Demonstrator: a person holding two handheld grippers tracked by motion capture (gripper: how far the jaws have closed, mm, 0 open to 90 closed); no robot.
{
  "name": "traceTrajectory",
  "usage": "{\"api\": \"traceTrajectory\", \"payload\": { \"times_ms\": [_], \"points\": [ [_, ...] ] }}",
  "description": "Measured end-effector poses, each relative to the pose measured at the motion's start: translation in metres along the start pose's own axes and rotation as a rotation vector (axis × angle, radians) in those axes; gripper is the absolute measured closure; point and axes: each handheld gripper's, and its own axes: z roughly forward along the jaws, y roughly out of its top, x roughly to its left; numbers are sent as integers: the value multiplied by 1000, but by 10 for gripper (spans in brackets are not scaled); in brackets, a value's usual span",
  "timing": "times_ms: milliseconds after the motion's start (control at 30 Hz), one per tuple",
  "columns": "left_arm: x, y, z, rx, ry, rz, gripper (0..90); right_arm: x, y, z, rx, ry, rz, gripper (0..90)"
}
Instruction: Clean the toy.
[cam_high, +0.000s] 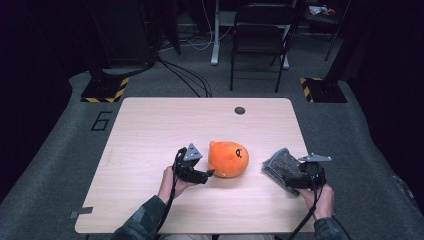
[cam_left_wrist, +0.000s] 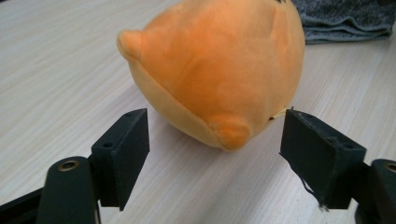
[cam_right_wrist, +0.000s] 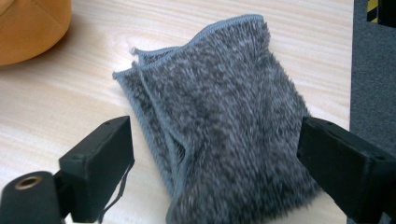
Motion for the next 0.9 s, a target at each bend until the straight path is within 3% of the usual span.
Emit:
{"api": "traceTrajectory", "payload": {
  "times_ms": [200,300,333,400,500,533,600,800,900],
  "points": [
    [-4,-4,7,17,3,17,322,-8,12,18,-5,0,13,58],
    [-5,-5,10,9,18,15,375,-10,16,31,19,-1,22,48],
    [-5,-5,10,23,22,30,379,-11,17,36,26,0,7,48],
    [-6,-6,12,21,14,21,391,-12,17,45,43,5,-1,46],
    [-6,-7,15,19,11,28,426,-11,19,58,127,29,12,38],
    [-6,-8,16,24,11,25,435,-11,19,64,154,47,-8,30],
    [-6,-8,17,29,-1,27,462,-9,19,73,204,38,-46,0],
    [-6,-10,19,35,-6,37,517,-8,20,73,221,37,-65,0],
    [-7,-10,20,29,-6,40,522,-7,19,72,228,25,-44,0]
  ]
}}
